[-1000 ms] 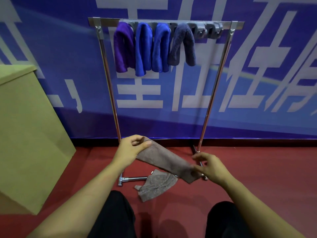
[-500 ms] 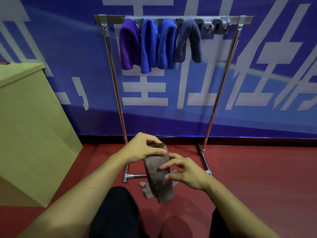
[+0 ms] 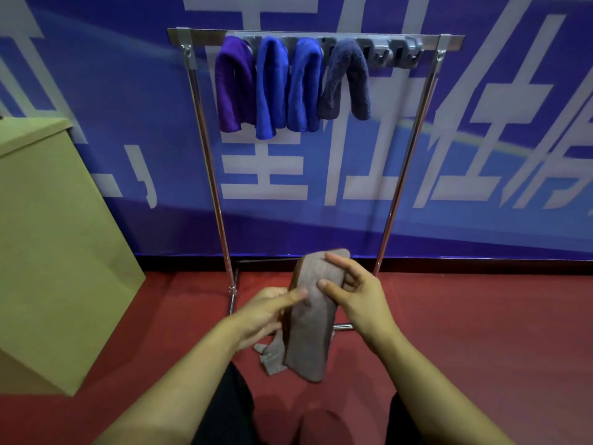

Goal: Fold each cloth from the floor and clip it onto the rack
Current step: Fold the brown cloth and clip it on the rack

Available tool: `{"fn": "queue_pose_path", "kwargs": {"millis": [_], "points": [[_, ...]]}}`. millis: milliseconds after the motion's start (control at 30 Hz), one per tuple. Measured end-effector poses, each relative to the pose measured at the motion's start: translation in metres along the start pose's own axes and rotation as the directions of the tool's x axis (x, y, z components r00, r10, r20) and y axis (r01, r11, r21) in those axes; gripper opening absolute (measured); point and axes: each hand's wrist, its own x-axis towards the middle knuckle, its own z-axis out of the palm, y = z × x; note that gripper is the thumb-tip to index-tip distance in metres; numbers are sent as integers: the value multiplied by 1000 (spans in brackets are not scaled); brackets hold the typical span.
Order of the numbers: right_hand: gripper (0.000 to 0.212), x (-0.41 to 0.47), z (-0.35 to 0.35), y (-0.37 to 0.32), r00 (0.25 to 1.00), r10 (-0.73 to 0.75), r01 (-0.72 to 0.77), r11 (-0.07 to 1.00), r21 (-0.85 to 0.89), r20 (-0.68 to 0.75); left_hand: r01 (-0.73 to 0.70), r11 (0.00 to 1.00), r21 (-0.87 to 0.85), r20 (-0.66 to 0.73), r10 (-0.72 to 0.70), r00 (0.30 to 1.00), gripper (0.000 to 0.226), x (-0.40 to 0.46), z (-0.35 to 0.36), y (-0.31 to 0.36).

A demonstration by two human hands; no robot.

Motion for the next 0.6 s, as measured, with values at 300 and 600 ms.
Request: {"fn": "queue_pose_path", "kwargs": {"millis": [300, 600], "points": [[37, -12, -6, 1, 985, 70, -89, 989, -119, -157, -169, 986, 1, -151, 167, 974, 31, 11, 12, 8], [27, -21, -8, -8, 937, -344, 333, 833, -441, 58, -103, 968, -228, -167, 65, 984, 32, 12, 12, 32]]}}
